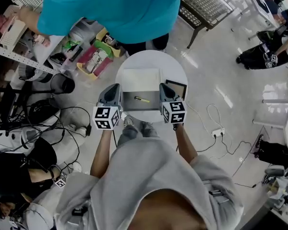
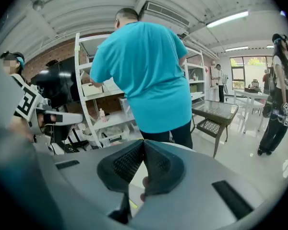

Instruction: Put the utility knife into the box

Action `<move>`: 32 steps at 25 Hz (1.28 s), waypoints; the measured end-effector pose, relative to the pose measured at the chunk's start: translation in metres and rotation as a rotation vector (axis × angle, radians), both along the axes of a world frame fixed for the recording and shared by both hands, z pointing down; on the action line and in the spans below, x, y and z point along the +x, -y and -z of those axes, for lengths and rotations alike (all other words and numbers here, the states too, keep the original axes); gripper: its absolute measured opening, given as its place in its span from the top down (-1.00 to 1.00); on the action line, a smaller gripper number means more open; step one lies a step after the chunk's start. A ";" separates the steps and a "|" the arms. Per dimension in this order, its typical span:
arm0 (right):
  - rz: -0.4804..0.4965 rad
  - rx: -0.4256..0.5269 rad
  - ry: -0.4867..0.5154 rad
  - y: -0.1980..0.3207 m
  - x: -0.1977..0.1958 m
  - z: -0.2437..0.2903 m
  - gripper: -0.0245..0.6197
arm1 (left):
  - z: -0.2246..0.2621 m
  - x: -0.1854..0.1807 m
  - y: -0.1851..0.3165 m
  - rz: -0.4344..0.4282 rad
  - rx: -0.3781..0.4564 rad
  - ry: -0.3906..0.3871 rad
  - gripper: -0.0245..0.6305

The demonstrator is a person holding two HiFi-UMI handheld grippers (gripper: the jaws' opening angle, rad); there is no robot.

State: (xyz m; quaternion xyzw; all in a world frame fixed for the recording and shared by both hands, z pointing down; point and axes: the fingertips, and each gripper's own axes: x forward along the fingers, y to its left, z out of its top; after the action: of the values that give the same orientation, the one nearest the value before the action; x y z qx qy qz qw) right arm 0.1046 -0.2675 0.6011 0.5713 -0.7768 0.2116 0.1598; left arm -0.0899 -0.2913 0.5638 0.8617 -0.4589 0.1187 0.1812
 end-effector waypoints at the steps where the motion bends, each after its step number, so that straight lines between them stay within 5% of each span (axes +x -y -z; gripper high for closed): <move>1: 0.001 0.023 0.004 0.005 0.000 0.011 0.83 | 0.006 0.001 0.002 -0.005 0.014 -0.002 0.86; 16: -0.007 0.280 -0.064 0.053 -0.001 0.116 0.83 | 0.091 -0.014 0.052 0.016 0.223 -0.008 0.86; 32: -0.016 0.311 -0.058 0.054 0.011 0.128 0.83 | 0.107 -0.009 0.052 0.034 0.263 0.002 0.86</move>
State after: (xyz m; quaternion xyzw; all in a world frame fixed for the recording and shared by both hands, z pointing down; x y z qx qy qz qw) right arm 0.1157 -0.3214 0.4729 0.6009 -0.7908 0.0735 0.0900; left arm -0.0991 -0.3430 0.4567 0.8699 -0.4854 0.0554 0.0681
